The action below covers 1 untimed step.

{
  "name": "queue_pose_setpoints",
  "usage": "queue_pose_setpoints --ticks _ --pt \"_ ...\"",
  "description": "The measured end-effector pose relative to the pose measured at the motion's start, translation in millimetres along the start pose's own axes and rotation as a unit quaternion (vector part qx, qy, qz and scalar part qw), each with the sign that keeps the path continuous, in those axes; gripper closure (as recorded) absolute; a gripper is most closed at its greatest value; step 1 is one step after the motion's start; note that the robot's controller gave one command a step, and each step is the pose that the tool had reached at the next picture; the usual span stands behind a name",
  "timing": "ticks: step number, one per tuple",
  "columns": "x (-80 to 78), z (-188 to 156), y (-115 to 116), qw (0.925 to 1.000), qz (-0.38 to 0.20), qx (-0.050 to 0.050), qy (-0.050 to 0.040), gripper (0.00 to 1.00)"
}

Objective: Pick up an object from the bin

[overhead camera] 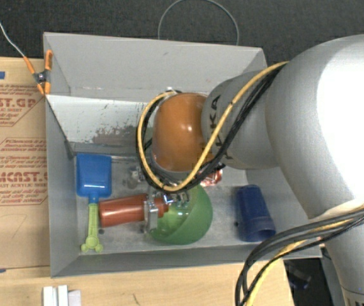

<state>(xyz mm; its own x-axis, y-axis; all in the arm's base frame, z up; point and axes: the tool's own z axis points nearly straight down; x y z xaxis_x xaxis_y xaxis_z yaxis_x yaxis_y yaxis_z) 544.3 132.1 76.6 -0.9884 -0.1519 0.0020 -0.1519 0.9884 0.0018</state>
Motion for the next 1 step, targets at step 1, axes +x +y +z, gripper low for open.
queue_pose_setpoints --ticks 1 --pt "-3.0 -77.8 3.9 0.9994 -0.035 0.000 -0.0064 0.00"
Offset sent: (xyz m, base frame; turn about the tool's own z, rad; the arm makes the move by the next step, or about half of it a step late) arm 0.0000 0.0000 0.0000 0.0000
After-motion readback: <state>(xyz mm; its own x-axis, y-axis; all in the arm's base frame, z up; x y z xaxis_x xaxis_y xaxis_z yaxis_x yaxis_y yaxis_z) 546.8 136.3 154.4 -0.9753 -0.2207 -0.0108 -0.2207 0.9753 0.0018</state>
